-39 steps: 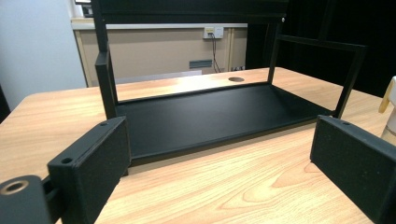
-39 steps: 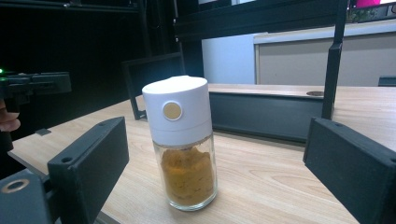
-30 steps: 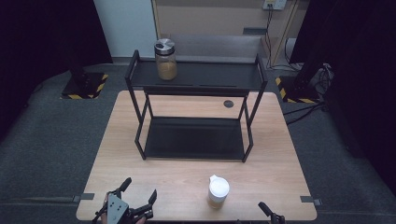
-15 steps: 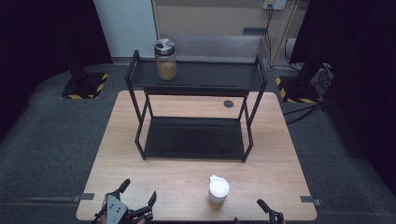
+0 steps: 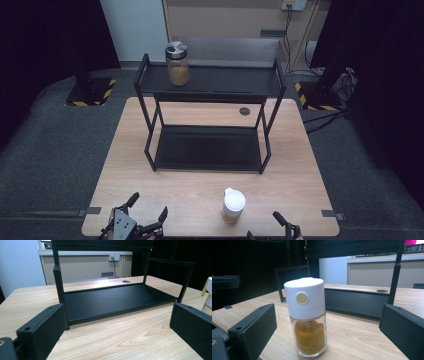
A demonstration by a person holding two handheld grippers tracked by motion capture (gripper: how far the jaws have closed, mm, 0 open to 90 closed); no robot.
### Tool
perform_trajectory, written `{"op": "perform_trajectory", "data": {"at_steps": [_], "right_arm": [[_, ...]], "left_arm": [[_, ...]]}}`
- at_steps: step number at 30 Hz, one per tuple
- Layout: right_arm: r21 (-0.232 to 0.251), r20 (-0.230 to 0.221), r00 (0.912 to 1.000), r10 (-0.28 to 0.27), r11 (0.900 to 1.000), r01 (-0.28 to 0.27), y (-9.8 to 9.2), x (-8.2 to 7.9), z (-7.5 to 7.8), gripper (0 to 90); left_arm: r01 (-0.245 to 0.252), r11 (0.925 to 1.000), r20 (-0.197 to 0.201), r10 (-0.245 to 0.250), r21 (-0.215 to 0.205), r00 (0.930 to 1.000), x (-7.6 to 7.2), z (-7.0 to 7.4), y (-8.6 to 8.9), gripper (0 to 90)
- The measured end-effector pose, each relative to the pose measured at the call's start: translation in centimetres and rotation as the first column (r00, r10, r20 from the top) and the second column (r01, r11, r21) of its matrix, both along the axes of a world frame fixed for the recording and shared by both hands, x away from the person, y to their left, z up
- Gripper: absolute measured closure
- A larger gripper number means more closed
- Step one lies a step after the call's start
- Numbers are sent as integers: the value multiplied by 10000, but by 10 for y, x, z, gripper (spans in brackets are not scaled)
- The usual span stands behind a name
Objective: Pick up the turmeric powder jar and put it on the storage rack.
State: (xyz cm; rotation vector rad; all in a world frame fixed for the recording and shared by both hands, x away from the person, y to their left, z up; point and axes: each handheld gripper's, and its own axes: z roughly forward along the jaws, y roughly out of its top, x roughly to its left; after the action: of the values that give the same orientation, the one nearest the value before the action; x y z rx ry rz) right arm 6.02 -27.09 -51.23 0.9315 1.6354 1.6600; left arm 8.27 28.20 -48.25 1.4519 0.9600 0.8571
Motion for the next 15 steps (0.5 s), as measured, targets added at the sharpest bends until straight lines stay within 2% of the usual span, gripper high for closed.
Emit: {"op": "perform_trajectory", "data": {"at_steps": [15], "right_arm": [[-32, 75, 9996, 269, 9996, -269, 21, 23, -12, 7]], "left_arm": [[66, 10000, -33, -66, 4, 10000, -1, -1, 0, 0]]}}
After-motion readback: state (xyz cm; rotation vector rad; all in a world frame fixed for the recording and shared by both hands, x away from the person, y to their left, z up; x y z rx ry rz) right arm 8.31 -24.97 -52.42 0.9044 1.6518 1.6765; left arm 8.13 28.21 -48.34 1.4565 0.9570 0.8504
